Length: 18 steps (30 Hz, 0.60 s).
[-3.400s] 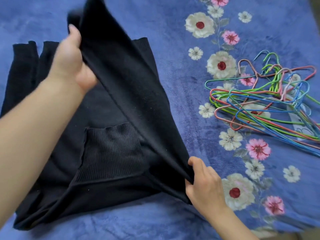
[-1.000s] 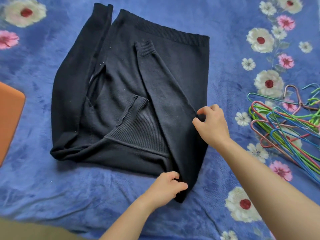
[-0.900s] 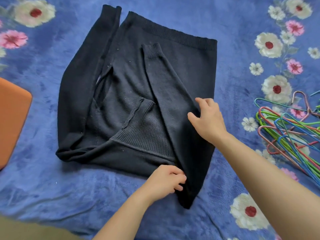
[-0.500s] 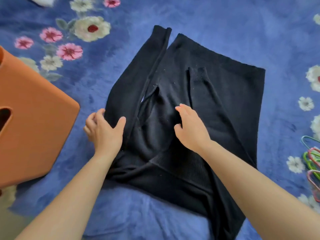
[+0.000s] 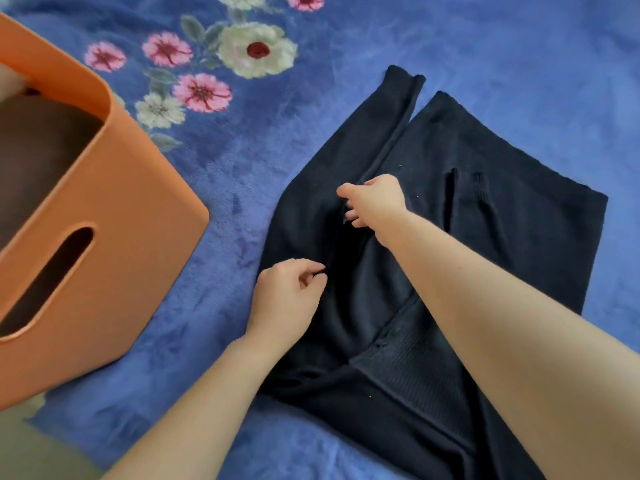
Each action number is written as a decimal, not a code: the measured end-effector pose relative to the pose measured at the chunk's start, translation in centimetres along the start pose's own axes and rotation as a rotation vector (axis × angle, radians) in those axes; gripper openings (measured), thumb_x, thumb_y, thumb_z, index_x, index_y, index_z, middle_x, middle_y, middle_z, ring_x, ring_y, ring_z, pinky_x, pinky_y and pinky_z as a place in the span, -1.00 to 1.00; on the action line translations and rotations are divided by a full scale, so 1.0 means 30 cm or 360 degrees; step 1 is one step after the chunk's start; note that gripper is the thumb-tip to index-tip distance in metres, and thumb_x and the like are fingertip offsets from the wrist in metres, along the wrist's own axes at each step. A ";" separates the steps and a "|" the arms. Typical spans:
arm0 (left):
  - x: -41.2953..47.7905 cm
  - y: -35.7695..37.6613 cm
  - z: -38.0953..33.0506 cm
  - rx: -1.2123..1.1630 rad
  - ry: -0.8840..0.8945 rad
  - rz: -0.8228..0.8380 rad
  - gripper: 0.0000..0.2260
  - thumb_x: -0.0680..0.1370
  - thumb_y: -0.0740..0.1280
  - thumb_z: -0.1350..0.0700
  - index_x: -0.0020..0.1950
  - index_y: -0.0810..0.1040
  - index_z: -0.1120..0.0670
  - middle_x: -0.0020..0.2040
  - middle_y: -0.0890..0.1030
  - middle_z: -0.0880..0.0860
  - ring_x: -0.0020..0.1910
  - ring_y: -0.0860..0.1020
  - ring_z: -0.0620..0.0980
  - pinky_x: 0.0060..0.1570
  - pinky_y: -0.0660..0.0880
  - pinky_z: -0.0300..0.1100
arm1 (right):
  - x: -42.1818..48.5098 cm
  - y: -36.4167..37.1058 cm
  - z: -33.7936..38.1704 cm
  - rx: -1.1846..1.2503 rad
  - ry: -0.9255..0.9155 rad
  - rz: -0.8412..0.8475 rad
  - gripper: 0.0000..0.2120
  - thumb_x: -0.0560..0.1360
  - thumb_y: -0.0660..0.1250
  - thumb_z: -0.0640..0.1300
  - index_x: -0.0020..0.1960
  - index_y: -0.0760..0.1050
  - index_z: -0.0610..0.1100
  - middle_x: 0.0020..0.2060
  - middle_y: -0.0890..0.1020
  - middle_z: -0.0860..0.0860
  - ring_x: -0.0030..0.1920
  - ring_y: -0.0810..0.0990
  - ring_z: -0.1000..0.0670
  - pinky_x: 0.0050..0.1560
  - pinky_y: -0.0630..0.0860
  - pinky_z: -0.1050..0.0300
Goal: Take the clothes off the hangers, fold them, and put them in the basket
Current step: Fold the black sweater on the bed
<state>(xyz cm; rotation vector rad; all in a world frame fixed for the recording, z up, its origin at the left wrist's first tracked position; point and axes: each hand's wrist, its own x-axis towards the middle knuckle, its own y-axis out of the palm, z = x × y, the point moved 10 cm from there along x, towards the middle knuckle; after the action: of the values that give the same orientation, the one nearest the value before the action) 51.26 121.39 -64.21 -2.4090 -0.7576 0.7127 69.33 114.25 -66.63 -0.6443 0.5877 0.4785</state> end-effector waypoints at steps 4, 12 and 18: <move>-0.019 -0.011 -0.038 -0.1008 -0.0182 0.0334 -0.95 0.33 0.46 0.18 -0.26 0.61 0.08 -0.32 0.57 0.12 -0.29 0.49 0.01 -0.19 0.39 -0.16 | 0.034 -0.012 0.011 0.0461 0.0234 -0.0024 -0.83 0.39 0.42 -0.21 -0.07 0.48 -0.20 -0.21 0.57 -0.08 -0.32 0.54 0.01 -0.45 0.52 0.26; -0.082 0.070 -0.249 -0.0967 0.0088 0.0963 -0.90 0.25 0.23 0.28 -0.28 0.35 0.21 -0.45 0.25 0.08 -0.48 0.17 -0.08 -0.52 0.14 -0.35 | -0.005 -0.240 0.237 0.1055 -0.0095 -0.0003 -0.77 0.45 0.37 -0.18 0.07 0.60 -0.25 -0.14 0.69 -0.16 -0.14 0.68 -0.14 -0.11 0.62 0.05; -0.207 0.254 -0.371 -0.0210 0.0462 0.1142 -0.86 0.32 0.33 0.22 -0.25 0.43 0.01 -0.52 0.36 -0.11 -0.47 0.30 -0.12 -0.41 0.27 -0.35 | -0.086 -0.662 0.025 0.1345 -0.0261 -0.0267 -0.82 0.53 0.28 -0.19 0.03 0.63 -0.22 -0.09 0.72 -0.10 -0.04 0.70 -0.07 -0.01 0.63 0.09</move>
<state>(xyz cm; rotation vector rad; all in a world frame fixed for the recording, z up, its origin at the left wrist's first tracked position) 56.40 108.60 -58.63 -2.8265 0.2091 0.5486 79.17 100.20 -56.28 0.1522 0.5150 0.0922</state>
